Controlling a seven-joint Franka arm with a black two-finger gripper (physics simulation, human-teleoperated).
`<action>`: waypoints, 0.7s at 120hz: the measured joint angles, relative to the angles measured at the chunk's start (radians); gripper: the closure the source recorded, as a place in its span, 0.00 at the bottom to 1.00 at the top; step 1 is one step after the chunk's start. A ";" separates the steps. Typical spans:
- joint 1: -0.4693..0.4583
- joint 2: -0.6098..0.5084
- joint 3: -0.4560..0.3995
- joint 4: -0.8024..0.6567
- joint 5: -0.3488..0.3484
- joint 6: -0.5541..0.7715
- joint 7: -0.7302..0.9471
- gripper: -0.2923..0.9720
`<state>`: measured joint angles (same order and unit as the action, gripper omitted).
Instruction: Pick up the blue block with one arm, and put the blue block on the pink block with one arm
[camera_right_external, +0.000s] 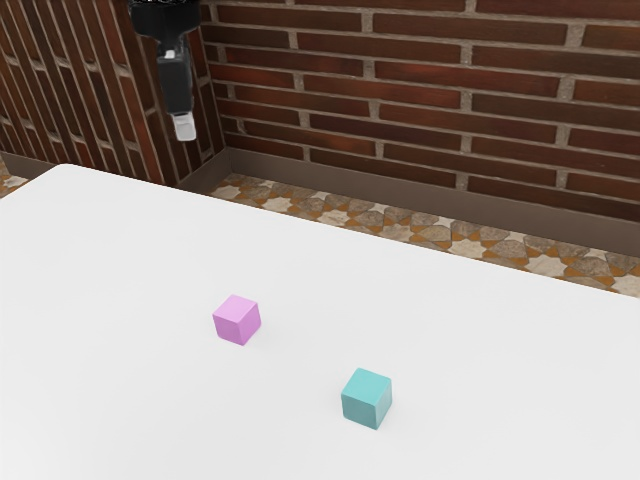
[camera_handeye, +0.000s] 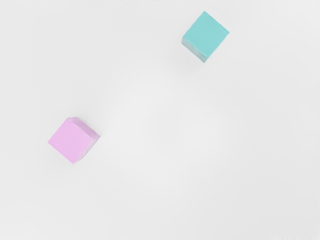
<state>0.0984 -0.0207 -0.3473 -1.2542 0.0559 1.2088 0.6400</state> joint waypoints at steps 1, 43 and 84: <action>-0.003 0.001 0.000 -0.001 0.000 0.000 0.001 0.23; 0.005 -0.043 -0.043 -0.125 -0.006 0.001 0.034 0.23; 0.057 -0.053 -0.131 -0.498 -0.037 0.236 -0.033 0.23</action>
<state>0.1550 -0.0734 -0.4782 -1.7523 0.0187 1.4449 0.6067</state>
